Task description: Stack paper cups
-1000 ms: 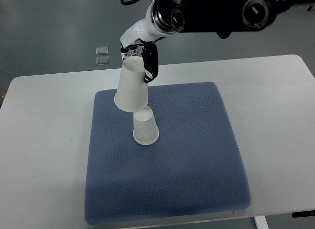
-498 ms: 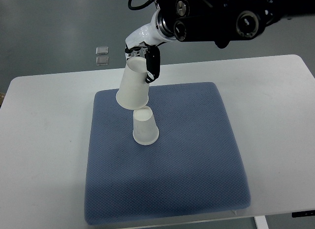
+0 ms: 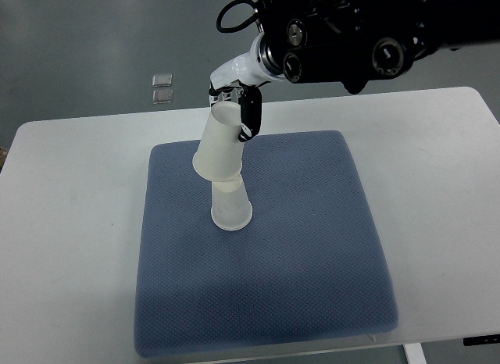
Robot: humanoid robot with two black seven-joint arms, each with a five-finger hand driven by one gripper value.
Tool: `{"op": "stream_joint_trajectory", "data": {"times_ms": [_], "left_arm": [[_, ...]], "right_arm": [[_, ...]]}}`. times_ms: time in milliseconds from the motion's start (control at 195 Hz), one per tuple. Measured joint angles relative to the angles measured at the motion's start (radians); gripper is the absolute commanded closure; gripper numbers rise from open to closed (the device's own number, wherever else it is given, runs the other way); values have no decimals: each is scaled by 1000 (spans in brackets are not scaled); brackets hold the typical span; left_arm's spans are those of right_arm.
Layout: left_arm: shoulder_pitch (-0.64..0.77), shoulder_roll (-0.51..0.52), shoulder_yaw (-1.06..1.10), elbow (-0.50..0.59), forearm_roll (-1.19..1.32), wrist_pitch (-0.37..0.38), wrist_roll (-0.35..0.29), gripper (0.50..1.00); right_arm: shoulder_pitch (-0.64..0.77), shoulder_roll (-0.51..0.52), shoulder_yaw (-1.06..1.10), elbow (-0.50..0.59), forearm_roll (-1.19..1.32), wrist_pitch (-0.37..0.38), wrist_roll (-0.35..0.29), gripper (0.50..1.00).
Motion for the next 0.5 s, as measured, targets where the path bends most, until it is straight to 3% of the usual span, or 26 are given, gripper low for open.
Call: {"op": "stream_joint_trajectory", "data": {"times_ms": [498], "left_arm": [[0,0,1,2,0,-1,0,500]], "right_arm": [[-28,0,-4,9,0,-4,-1,789]]}}
